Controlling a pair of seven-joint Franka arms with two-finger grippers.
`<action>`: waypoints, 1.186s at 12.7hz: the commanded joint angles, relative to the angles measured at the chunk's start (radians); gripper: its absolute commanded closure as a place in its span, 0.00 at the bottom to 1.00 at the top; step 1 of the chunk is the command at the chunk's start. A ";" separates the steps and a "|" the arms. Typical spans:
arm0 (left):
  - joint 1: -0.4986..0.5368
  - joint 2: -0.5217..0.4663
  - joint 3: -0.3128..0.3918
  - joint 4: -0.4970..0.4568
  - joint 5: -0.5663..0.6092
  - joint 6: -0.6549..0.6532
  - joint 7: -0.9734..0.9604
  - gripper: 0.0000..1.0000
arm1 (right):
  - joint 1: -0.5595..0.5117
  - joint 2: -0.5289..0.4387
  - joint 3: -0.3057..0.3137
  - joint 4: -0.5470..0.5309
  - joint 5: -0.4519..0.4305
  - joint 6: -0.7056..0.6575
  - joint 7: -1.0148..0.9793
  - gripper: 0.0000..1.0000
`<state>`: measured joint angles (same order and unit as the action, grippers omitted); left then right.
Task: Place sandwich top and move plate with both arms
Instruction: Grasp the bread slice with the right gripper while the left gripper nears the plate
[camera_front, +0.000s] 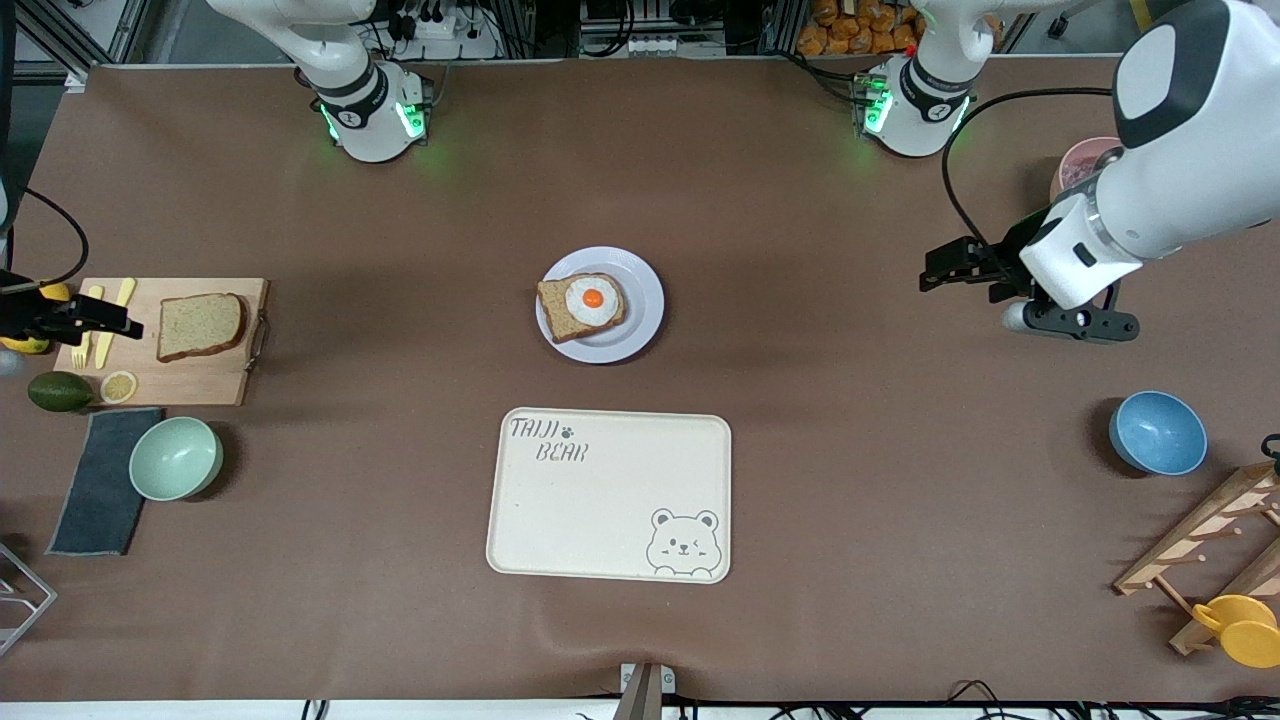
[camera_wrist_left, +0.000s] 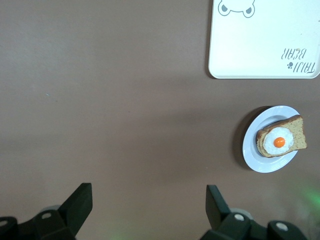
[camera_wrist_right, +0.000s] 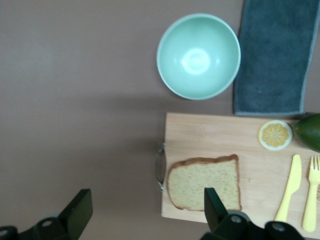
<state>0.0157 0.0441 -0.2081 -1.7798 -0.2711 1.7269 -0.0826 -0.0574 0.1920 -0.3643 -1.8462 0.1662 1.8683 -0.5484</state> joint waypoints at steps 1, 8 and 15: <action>0.009 -0.033 -0.020 -0.085 -0.059 0.056 -0.011 0.00 | 0.018 0.064 -0.068 -0.001 0.021 0.012 -0.137 0.02; 0.007 -0.020 -0.056 -0.156 -0.123 0.170 -0.009 0.00 | 0.014 0.233 -0.168 0.001 0.108 0.132 -0.467 0.21; 0.006 0.014 -0.108 -0.211 -0.146 0.263 -0.011 0.00 | -0.008 0.346 -0.209 0.001 0.208 0.190 -0.647 0.24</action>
<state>0.0150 0.0609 -0.3002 -1.9726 -0.3952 1.9621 -0.0827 -0.0587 0.5183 -0.5609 -1.8541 0.3497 2.0588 -1.1637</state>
